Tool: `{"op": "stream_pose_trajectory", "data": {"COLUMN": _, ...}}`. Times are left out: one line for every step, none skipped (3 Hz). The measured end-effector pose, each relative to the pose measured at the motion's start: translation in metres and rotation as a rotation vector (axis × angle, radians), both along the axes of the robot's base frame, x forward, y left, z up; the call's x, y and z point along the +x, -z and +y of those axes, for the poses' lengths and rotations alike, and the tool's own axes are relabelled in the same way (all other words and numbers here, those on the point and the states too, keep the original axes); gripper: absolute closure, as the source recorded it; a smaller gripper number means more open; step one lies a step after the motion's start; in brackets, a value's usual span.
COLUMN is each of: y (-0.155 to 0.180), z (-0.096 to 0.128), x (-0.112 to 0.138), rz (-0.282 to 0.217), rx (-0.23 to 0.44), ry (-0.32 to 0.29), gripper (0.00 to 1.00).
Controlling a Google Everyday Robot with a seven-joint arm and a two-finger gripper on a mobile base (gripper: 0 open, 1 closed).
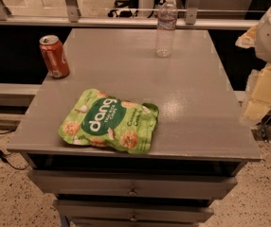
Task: Move water bottle near green rice chip bag
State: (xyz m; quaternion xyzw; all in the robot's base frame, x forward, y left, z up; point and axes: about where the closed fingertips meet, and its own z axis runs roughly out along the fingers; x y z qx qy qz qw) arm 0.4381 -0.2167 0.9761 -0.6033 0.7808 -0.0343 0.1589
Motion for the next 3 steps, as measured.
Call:
{"op": "stream_pose_trajectory", "data": {"y": 0.000, "z": 0.000, "x": 0.000, "rz": 0.000, "rx": 0.000, "ry": 0.000, "gripper": 0.00}}
{"op": "stream_pose_trajectory", "data": {"y": 0.005, "z": -0.005, "x": 0.021, "rz": -0.038, "rx": 0.037, "ry": 0.006, "gripper": 0.00}}
{"op": "stream_pose_trajectory", "data": {"y": 0.017, "z": -0.014, "x": 0.069, "rz": -0.107, "rx": 0.095, "ry": 0.012, "gripper": 0.00}}
